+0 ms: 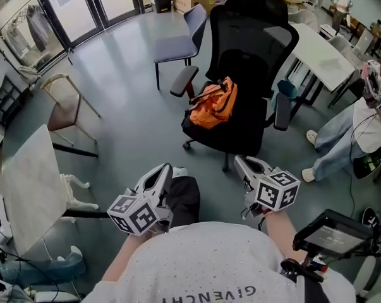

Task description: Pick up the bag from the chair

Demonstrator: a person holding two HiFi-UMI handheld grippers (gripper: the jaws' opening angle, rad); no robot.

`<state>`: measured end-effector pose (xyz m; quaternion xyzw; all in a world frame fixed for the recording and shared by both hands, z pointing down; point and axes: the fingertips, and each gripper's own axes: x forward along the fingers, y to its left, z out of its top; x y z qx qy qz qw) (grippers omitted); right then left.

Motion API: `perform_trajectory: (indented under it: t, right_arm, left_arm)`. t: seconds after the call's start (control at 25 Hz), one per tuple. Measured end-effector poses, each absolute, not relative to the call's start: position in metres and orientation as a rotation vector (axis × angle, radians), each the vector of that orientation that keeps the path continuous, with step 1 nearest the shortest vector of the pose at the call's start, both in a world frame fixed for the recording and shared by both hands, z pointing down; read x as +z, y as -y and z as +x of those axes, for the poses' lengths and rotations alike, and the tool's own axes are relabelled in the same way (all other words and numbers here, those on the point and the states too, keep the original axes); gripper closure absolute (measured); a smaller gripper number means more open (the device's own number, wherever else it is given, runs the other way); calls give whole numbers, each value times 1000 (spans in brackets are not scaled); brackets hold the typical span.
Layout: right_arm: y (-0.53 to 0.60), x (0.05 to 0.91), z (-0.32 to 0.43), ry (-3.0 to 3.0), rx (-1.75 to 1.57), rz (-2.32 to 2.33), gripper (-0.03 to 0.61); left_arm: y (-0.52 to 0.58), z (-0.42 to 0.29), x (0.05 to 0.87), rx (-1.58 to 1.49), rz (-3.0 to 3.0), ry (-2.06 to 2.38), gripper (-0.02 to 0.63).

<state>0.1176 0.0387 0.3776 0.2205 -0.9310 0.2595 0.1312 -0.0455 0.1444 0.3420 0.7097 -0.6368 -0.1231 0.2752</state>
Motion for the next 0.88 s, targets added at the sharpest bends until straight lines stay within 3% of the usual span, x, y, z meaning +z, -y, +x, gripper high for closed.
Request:
perform_trajectory:
  t: [0.4, 0.88]
  right_arm:
    - [45, 376, 84, 2758, 1200, 745, 572]
    - [193, 432, -1, 2579, 1374, 939, 572]
  left_arm:
    - [-32, -80, 355, -297, 1996, 1554, 612]
    - [119, -167, 393, -132, 2056, 1298, 612]
